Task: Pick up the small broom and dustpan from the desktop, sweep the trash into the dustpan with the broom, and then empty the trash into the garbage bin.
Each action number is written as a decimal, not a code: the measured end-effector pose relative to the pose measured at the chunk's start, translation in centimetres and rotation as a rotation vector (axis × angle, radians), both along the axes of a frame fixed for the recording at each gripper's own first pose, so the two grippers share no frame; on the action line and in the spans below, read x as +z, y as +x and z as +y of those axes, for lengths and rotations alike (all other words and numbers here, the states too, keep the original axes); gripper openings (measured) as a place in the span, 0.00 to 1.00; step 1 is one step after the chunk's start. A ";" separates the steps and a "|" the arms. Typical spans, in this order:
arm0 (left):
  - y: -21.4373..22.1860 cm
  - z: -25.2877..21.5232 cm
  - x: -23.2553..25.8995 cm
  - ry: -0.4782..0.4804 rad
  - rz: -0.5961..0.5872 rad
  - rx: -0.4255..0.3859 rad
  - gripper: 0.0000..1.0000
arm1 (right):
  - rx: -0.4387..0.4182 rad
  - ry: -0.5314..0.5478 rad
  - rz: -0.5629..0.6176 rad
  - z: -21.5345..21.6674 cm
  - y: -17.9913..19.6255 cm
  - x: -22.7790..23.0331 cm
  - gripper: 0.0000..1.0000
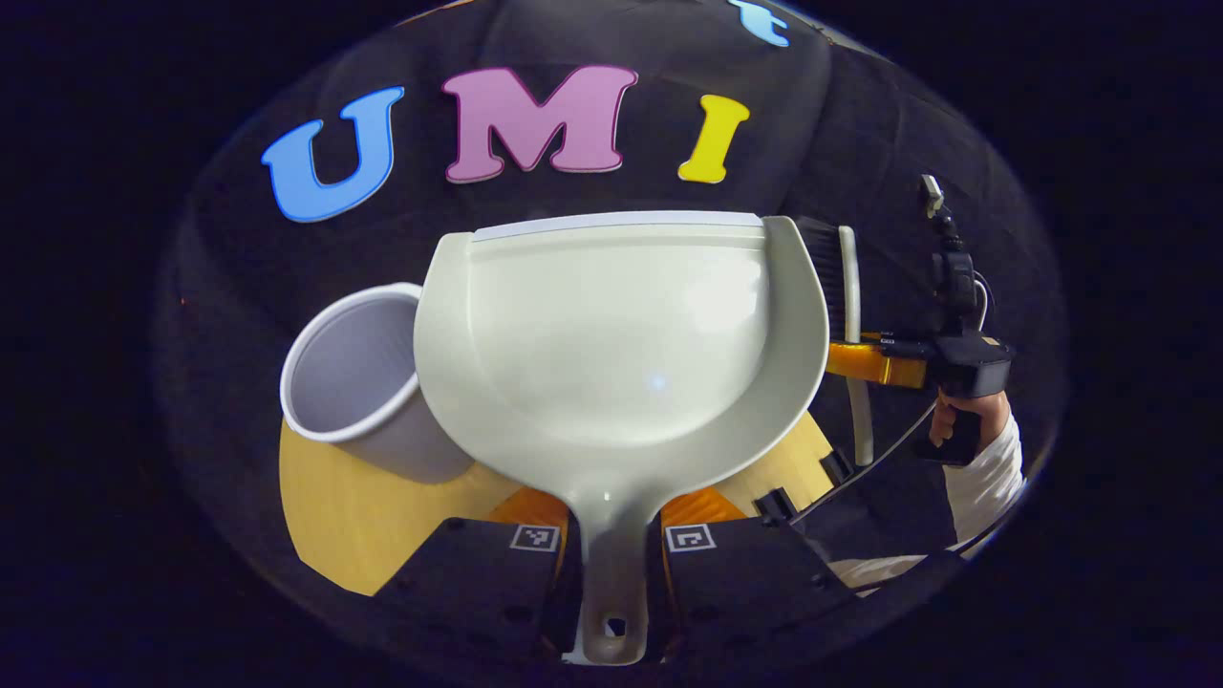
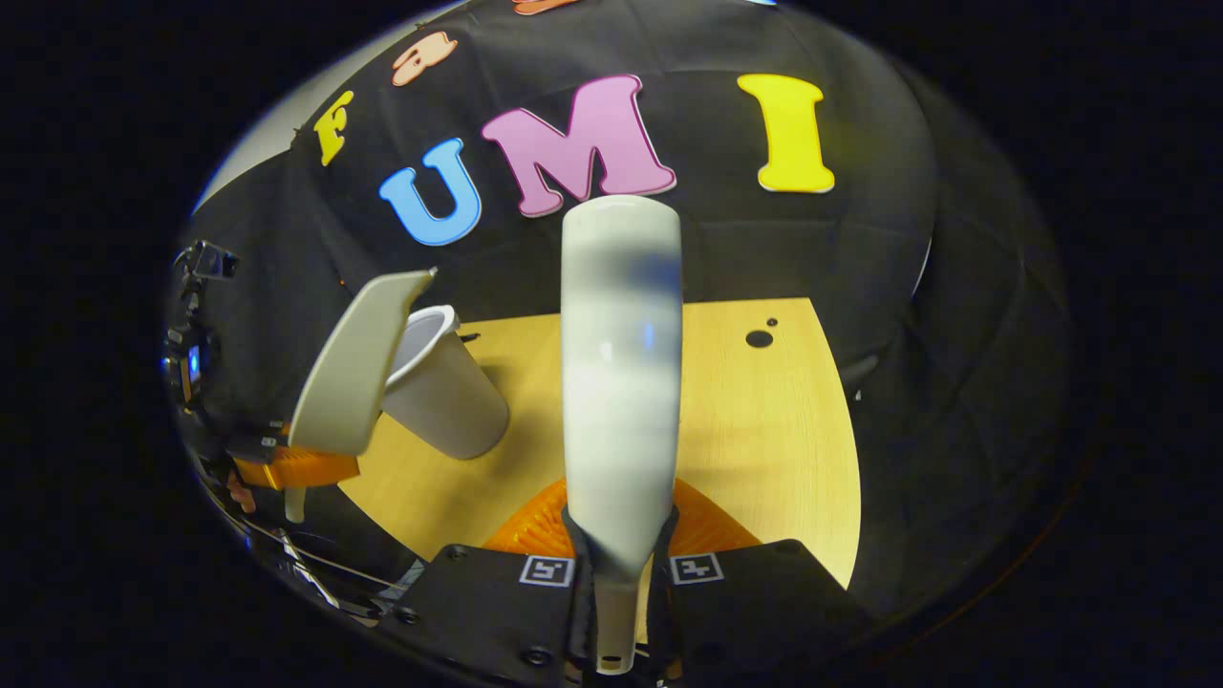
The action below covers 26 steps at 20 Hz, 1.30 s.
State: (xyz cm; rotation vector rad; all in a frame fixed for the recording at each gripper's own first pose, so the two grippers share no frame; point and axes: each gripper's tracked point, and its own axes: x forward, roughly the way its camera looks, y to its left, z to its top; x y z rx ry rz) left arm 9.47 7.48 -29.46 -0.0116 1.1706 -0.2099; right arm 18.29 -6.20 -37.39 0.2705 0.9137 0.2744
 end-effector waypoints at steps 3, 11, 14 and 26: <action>-1.1 -0.9 -5.2 -0.043 0.123 0.056 0.24 | -0.006 -0.017 0.124 0.6 -1.6 -4.4 0.22; -1.6 -0.9 -15.6 -0.005 0.434 0.209 0.24 | -0.020 -0.003 0.562 4.3 -6.4 -17.1 0.23; -1.6 -0.5 -15.5 -0.026 0.497 0.229 0.24 | -0.013 0.013 0.686 5.9 -6.5 -19.5 0.23; 0.2 -2.6 -14.5 0.193 0.500 0.157 0.26 | 0.024 -0.129 0.779 8.3 -8.2 -23.4 0.25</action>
